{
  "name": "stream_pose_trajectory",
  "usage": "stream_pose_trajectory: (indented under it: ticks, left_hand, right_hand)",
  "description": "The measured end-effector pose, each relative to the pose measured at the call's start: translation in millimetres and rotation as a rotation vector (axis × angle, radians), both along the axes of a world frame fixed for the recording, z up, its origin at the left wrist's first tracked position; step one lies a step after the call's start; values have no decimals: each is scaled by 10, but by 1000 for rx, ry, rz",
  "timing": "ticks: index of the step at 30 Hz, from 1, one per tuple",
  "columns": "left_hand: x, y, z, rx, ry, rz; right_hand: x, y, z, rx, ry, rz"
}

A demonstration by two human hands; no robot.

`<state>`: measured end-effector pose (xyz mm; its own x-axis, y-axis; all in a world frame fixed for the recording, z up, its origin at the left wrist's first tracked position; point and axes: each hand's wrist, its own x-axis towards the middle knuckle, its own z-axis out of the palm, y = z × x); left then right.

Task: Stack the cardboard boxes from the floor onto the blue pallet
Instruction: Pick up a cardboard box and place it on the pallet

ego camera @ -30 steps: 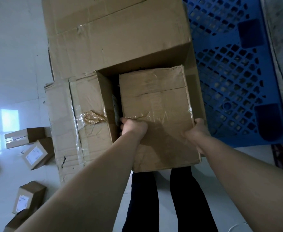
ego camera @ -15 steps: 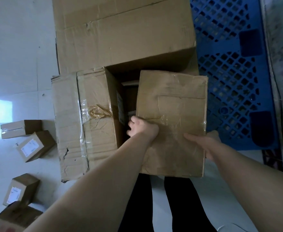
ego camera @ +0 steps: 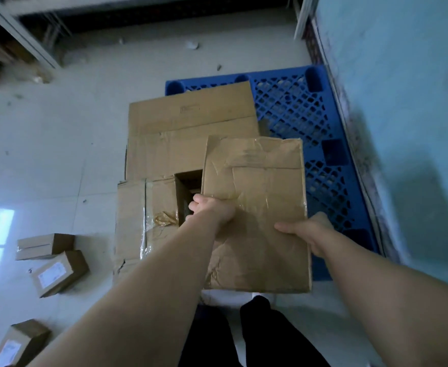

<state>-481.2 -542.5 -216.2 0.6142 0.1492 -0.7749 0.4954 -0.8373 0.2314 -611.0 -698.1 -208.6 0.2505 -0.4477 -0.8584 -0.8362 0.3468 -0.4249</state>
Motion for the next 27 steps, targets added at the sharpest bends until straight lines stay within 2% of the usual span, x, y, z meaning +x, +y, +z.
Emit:
stream_pose_trajectory:
  ticks: [4,9,18,20,24,27]
  left_hand:
    - [431,33,339,-15,-87,-16]
    - [1129,441,557,-60,-227,63]
    - [2382,1197,345,-209,-364,66]
    - [2488,1310,274,-223,-343,-18]
    - [2409,1397,70,-294,-123,-199]
    - [2331,1393,27,-302,-178,-256]
  right_hand:
    - [381,64,292,-18,-76,40]
    - [1117,329,375,-115,-155,124]
    - [2351,1026,175,-160,-289,115]
    - [2488,1184,64,-167,-289,163]
    - [2606,1461,-119,-233,-228,326]
    - [2659,1606,-80,-362,-177,368]
